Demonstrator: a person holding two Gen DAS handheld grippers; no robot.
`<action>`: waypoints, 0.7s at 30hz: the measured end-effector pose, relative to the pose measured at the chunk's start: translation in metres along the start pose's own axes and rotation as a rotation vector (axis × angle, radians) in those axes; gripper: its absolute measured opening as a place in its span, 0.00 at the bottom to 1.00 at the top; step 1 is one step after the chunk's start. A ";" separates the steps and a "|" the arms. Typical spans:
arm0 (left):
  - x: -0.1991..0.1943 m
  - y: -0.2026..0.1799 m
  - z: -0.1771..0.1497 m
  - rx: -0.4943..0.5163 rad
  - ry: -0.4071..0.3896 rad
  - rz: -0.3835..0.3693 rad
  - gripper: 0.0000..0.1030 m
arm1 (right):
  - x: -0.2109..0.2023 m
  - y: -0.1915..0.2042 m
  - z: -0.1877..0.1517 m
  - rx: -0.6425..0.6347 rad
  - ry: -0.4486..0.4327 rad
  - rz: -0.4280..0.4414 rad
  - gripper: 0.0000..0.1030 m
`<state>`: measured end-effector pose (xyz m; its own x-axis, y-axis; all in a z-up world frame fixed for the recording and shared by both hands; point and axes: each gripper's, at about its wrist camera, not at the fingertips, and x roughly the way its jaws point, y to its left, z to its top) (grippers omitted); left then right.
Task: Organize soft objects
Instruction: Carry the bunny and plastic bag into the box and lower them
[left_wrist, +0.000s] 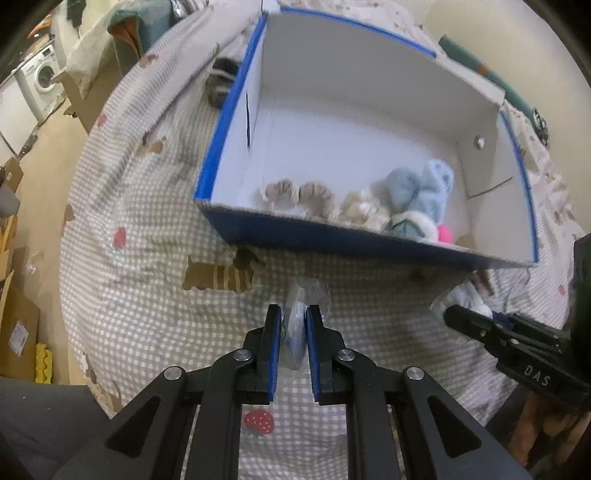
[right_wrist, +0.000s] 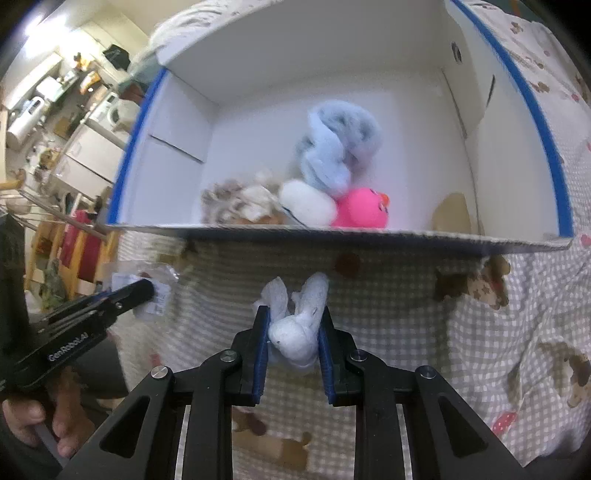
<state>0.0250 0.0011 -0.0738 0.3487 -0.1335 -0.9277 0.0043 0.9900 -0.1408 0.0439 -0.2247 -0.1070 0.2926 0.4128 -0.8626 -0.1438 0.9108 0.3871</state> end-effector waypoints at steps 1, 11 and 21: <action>-0.004 -0.001 -0.001 -0.003 -0.009 0.000 0.12 | -0.006 0.003 0.000 -0.005 -0.014 0.013 0.25; -0.067 -0.026 0.033 0.061 -0.198 0.004 0.12 | -0.067 0.025 0.023 -0.059 -0.155 0.116 0.25; -0.069 -0.038 0.090 0.079 -0.264 0.035 0.12 | -0.087 -0.002 0.073 -0.030 -0.276 0.077 0.25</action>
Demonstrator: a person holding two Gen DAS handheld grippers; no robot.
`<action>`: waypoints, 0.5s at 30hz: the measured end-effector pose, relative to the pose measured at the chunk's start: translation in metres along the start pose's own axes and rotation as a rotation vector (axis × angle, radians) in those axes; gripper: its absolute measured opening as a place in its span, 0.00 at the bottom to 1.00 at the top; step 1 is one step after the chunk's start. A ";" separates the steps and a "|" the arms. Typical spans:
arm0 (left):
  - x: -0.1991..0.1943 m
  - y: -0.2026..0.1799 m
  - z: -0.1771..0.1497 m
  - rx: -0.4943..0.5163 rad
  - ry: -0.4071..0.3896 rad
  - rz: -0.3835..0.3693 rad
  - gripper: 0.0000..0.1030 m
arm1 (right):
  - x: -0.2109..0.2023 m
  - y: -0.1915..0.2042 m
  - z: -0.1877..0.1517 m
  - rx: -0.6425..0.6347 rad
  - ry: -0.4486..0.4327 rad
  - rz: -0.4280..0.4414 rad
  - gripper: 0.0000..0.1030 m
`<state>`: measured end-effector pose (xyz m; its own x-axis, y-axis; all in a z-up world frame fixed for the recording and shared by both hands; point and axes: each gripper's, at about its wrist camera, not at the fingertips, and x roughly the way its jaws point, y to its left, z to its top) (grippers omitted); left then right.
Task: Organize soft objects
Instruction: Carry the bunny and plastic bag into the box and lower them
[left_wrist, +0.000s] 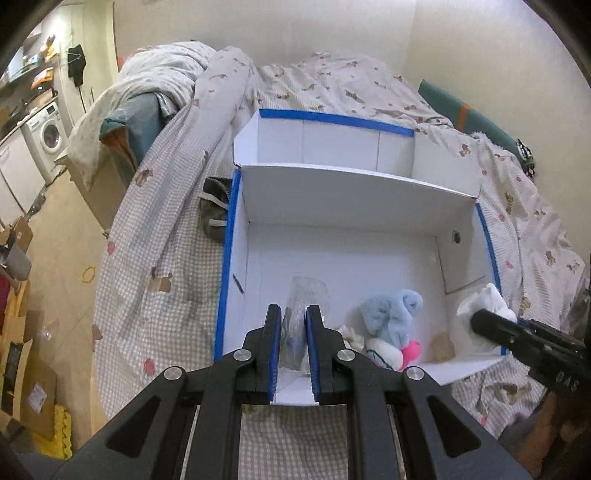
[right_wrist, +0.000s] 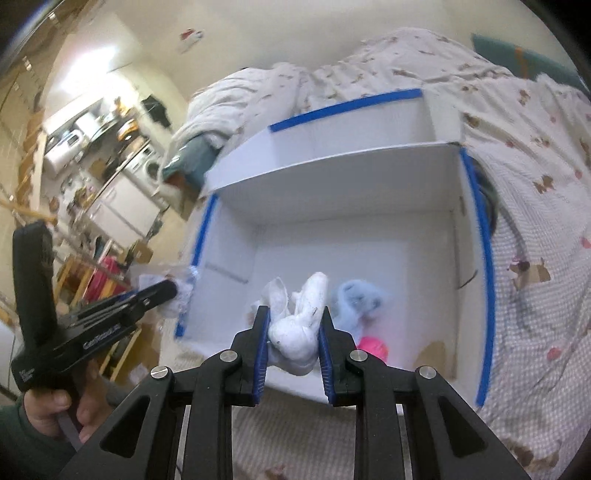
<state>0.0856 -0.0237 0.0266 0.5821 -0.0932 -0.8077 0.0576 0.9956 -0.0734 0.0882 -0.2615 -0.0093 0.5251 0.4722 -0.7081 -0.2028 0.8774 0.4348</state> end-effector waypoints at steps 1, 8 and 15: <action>0.006 -0.001 0.003 0.000 0.007 0.002 0.12 | 0.004 -0.008 0.001 0.020 0.003 -0.008 0.25; 0.045 -0.014 0.008 0.020 0.052 0.022 0.12 | 0.046 -0.051 -0.008 0.191 0.085 0.006 0.25; 0.080 -0.016 0.003 -0.006 0.101 0.045 0.12 | 0.065 -0.050 -0.012 0.152 0.143 -0.076 0.25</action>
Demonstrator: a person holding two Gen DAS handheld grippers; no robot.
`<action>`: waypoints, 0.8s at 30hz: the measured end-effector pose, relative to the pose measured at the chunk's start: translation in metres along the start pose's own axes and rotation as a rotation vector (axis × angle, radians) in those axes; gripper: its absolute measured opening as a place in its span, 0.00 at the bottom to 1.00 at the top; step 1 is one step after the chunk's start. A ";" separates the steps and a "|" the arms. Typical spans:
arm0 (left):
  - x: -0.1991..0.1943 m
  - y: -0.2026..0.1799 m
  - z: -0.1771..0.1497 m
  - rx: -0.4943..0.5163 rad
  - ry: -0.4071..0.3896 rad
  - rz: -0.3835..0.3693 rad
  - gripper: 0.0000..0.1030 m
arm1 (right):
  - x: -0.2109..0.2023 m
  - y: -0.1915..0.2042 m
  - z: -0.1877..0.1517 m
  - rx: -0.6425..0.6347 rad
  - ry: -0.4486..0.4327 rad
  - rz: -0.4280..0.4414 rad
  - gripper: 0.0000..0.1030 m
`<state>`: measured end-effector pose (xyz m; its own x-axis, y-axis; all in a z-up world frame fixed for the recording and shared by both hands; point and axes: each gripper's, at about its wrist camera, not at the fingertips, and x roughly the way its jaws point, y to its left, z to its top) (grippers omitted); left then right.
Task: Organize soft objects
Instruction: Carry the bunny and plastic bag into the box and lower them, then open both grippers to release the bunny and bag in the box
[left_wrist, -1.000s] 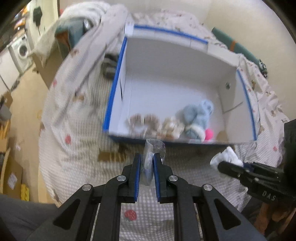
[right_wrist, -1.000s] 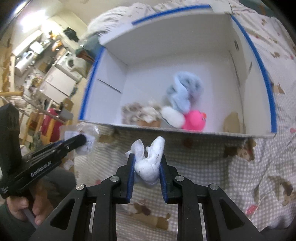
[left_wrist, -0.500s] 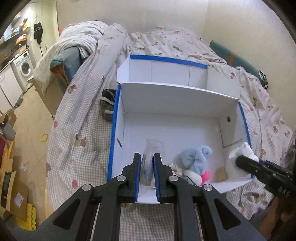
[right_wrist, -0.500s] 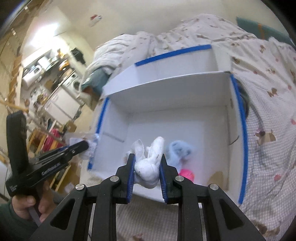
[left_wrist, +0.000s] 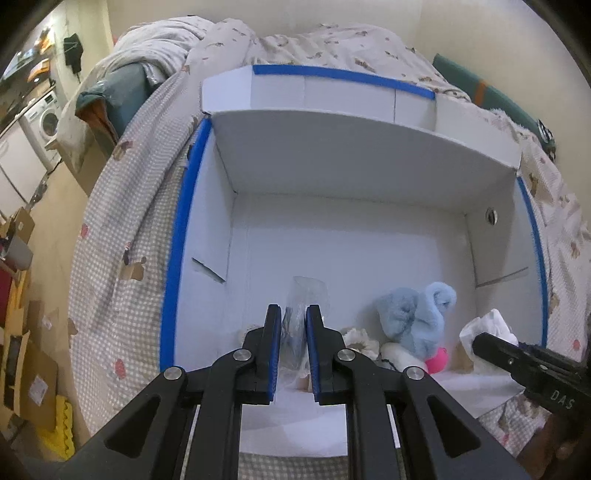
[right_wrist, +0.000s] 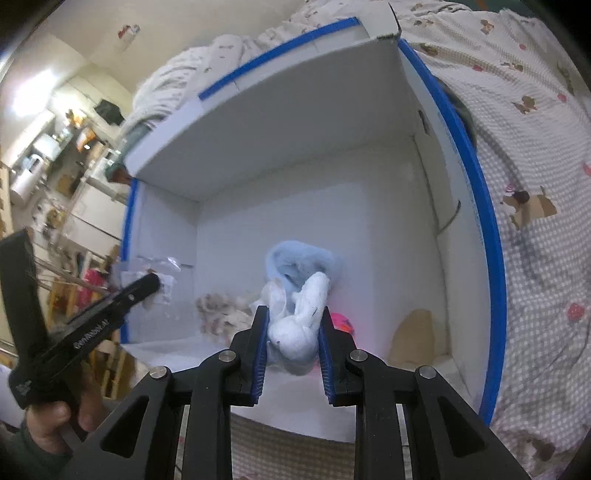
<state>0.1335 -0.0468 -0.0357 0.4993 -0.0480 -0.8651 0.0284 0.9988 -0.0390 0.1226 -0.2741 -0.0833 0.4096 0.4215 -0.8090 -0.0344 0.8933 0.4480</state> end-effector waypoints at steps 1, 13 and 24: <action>0.003 -0.001 -0.001 0.006 0.002 0.002 0.12 | 0.002 0.001 0.000 -0.010 0.004 -0.027 0.25; 0.019 -0.002 -0.006 0.026 0.033 0.034 0.12 | -0.003 -0.002 0.001 -0.043 -0.036 -0.187 0.47; 0.002 -0.002 -0.009 0.030 -0.004 0.071 0.71 | -0.023 -0.002 0.001 -0.011 -0.151 -0.073 0.99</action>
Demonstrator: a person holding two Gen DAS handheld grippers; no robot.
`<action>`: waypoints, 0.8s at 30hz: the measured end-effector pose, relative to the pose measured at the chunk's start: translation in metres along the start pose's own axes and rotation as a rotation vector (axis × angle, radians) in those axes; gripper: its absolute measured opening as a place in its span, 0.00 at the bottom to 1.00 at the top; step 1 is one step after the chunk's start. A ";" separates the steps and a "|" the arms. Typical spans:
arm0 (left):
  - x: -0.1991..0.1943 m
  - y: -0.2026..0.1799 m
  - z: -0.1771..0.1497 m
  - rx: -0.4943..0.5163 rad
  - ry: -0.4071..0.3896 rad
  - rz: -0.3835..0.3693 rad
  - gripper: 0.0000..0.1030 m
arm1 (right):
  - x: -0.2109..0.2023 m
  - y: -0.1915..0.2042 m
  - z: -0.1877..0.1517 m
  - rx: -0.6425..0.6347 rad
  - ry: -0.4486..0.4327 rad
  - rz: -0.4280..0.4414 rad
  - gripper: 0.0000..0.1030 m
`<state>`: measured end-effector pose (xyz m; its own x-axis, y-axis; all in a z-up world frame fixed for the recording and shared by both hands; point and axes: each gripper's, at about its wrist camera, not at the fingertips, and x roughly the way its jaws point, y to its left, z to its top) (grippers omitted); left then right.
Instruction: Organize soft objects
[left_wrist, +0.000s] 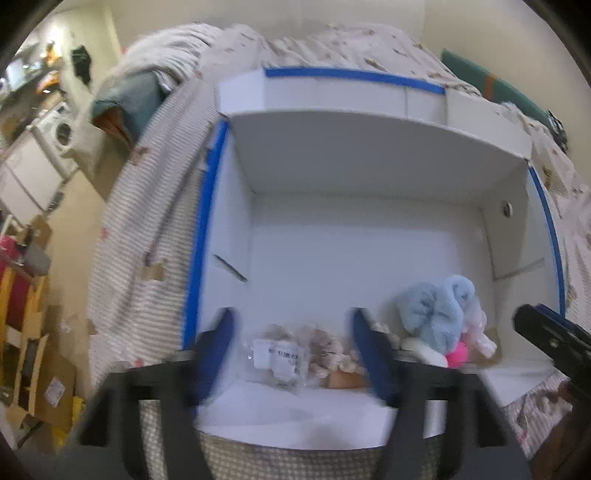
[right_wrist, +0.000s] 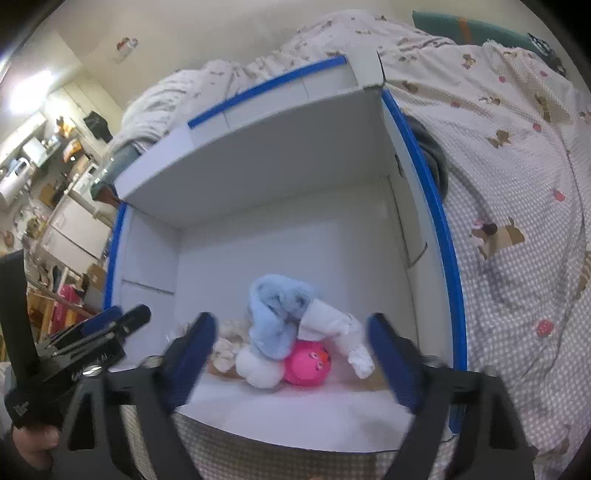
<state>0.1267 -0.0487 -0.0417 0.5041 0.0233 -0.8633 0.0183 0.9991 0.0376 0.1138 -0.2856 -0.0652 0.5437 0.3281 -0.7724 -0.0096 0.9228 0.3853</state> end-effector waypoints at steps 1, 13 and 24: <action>-0.004 0.001 -0.001 -0.005 -0.016 0.021 0.71 | -0.002 -0.001 0.000 0.009 -0.008 0.019 1.00; -0.052 0.034 -0.014 -0.091 -0.074 0.006 0.71 | -0.036 0.015 -0.006 -0.017 -0.117 0.011 1.00; -0.100 0.070 -0.056 -0.147 -0.104 -0.103 0.92 | -0.074 0.035 -0.042 -0.061 -0.113 0.036 1.00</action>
<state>0.0295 0.0206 0.0193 0.5925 -0.0755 -0.8020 -0.0482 0.9905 -0.1288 0.0378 -0.2694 -0.0157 0.6333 0.3396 -0.6954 -0.0799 0.9225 0.3777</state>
